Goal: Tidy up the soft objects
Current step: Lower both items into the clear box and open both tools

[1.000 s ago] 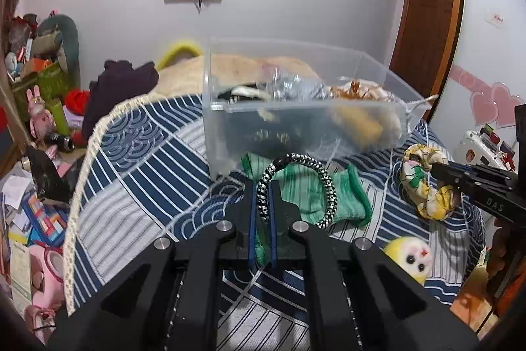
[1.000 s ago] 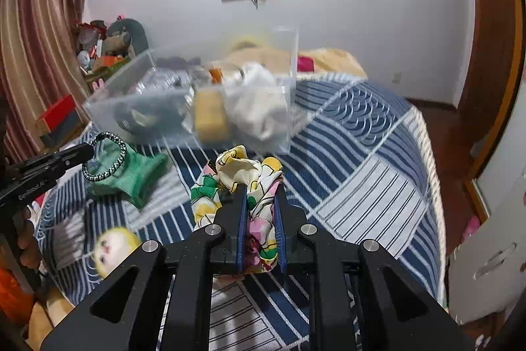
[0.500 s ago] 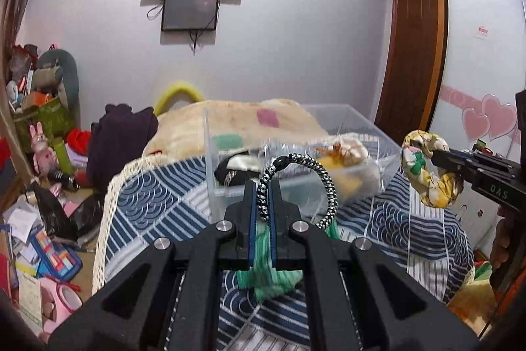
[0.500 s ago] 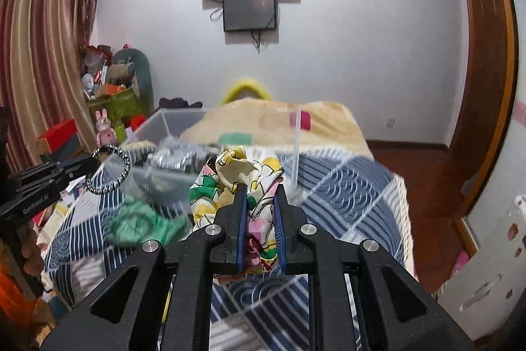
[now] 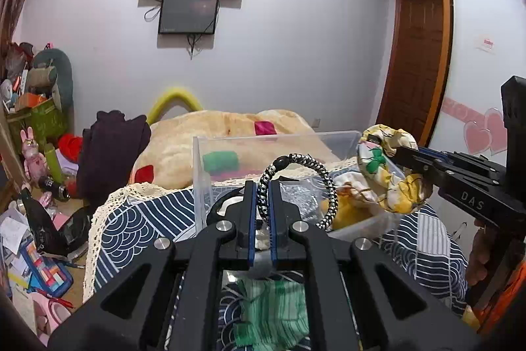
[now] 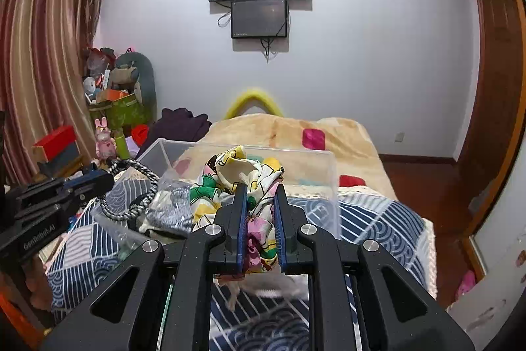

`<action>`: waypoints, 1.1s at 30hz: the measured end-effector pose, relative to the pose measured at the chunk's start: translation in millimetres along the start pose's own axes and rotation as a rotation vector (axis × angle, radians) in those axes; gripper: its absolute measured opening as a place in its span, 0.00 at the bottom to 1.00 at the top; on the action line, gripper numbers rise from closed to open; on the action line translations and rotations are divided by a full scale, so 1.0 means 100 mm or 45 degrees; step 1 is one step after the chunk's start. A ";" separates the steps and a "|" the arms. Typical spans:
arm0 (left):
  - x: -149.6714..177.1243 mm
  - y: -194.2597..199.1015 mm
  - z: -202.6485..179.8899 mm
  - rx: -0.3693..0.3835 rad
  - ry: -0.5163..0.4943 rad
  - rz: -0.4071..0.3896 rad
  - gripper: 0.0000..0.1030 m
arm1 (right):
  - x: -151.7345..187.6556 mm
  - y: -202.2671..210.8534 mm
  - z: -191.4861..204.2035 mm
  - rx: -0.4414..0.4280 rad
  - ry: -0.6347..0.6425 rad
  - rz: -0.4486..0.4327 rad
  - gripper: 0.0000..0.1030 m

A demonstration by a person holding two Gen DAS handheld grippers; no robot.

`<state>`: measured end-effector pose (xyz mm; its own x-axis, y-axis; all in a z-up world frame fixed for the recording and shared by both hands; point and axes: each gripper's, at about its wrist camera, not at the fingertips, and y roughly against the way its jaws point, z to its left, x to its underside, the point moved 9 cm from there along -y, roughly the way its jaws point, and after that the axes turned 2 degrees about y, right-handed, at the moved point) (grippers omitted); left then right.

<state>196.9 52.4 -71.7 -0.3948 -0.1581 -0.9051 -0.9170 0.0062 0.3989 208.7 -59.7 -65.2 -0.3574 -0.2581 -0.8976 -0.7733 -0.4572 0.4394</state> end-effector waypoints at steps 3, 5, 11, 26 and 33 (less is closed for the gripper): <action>0.01 -0.15 0.03 -0.008 0.009 0.036 0.06 | 0.02 -0.13 0.03 -0.008 -0.007 0.034 0.13; 0.04 -0.27 0.06 -0.022 0.007 0.065 0.06 | 0.07 -0.20 0.06 -0.005 0.003 0.061 0.13; 0.18 -0.53 0.11 -0.040 0.042 0.152 0.06 | 0.21 -0.30 0.10 -0.001 0.046 0.136 0.17; 0.20 -0.34 -0.05 -0.010 -0.029 0.142 0.31 | 0.16 -0.01 0.04 0.044 0.102 0.091 0.65; 0.14 0.00 -0.11 0.012 -0.049 0.063 0.55 | 0.14 0.28 0.08 0.008 0.116 0.039 0.77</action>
<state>191.5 39.2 -82.8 -0.4412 -0.1191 -0.8895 -0.8968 0.0225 0.4418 177.8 -69.1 -66.2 -0.3321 -0.3480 -0.8767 -0.7660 -0.4429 0.4660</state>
